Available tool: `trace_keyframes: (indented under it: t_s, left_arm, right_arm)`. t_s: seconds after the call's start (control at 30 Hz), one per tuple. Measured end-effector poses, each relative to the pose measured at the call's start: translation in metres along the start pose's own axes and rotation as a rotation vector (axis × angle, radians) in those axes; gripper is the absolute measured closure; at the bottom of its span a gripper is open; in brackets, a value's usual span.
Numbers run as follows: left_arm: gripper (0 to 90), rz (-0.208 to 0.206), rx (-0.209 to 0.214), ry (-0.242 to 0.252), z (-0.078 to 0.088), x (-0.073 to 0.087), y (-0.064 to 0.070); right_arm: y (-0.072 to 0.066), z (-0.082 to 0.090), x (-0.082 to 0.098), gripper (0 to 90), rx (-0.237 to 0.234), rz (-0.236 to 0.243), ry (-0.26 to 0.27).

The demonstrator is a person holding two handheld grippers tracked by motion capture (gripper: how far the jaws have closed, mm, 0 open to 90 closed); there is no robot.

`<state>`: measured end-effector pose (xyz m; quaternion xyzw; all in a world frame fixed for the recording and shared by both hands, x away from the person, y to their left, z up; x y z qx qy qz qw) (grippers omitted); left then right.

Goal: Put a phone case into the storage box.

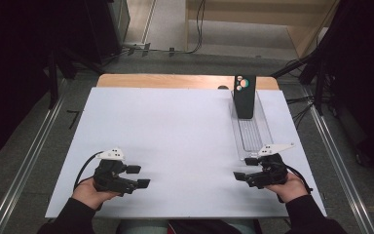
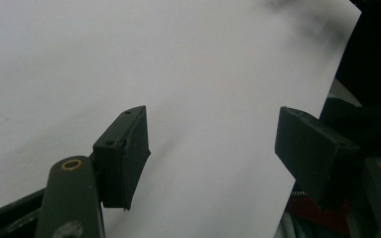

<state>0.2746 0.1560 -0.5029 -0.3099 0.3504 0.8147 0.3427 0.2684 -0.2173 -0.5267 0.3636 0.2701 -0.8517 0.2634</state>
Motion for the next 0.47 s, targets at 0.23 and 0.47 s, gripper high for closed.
trace_keyframes:
  t_s: [0.23,0.47]
  left_arm:
    - [29.7,-0.002,0.0,-0.001,-0.0002,0.0002,-0.0001]
    - [29.7,-0.005,-0.004,-0.004,-0.0005,0.0007,-0.0004]
  right_arm:
    - [0.0002,0.0001,0.0002,22.0,0.002,-0.001,-0.001]
    - [0.0007,0.0004,-0.0003,21.9,0.004,0.001,0.003]
Point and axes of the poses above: each handheld gripper's, and its own axes: z roughly backward along the jaws, x roughly out of its underside, y roughly to its right, the point moved 7 cm from there along -z, roughly forward along the jaws, and after that the axes turned 9 degrees about y, right-handed, at the moved point
